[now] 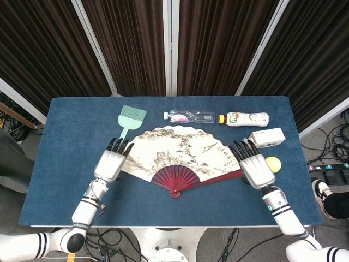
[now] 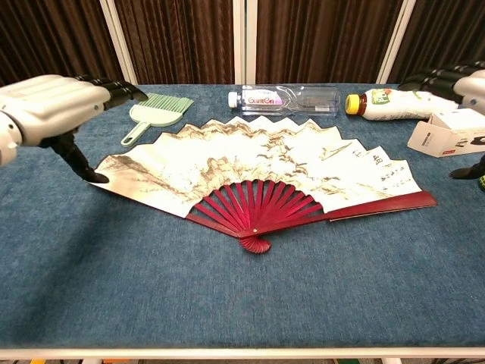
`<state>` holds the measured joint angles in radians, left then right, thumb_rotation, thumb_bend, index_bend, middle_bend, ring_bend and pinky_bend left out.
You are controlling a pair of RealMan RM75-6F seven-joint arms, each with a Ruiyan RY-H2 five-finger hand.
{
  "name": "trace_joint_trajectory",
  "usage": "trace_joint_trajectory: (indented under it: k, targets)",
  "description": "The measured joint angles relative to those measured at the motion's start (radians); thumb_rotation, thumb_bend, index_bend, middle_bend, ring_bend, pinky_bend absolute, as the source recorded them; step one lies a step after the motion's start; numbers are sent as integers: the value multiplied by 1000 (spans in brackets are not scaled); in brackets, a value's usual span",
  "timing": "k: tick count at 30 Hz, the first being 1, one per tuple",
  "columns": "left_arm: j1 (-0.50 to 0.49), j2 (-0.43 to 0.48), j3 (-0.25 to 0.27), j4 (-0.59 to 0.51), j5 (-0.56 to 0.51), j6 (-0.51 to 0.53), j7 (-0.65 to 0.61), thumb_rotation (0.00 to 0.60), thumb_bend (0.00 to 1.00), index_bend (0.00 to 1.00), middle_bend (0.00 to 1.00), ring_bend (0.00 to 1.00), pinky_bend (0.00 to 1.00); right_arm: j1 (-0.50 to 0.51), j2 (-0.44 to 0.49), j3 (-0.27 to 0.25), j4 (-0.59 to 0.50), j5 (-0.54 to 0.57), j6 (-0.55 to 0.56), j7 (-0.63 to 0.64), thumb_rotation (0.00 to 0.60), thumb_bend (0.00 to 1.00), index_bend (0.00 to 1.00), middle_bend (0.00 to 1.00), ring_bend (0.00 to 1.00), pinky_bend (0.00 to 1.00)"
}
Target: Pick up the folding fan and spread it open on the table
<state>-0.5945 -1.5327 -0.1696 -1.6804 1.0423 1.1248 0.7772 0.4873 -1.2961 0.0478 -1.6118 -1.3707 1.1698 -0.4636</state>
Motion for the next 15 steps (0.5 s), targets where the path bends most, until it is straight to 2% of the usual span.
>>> trace_joint_trajectory:
  k: [4, 7, 11, 15]
  targets:
    - [15, 59, -19, 2, -11, -8, -105, 600, 0, 65, 38, 0, 17, -26, 40, 1, 6, -17, 34, 80, 600, 0, 0, 34, 0, 0]
    - [48, 99, -27, 12, 12, 14, -230, 600, 0, 89, 53, 0, 19, -54, 78, -2, 15, -33, 68, 167, 600, 3, 0, 53, 0, 0]
    - [122, 152, -27, 42, 80, 88, -442, 600, 0, 112, 65, 0, 35, -103, 144, -9, 22, -45, 110, 308, 600, 23, 0, 66, 0, 0]
    - [229, 206, 0, 88, 168, 209, -600, 600, 0, 114, 65, 0, 36, -183, 203, -20, 36, -54, 187, 451, 600, 27, 0, 89, 0, 0]
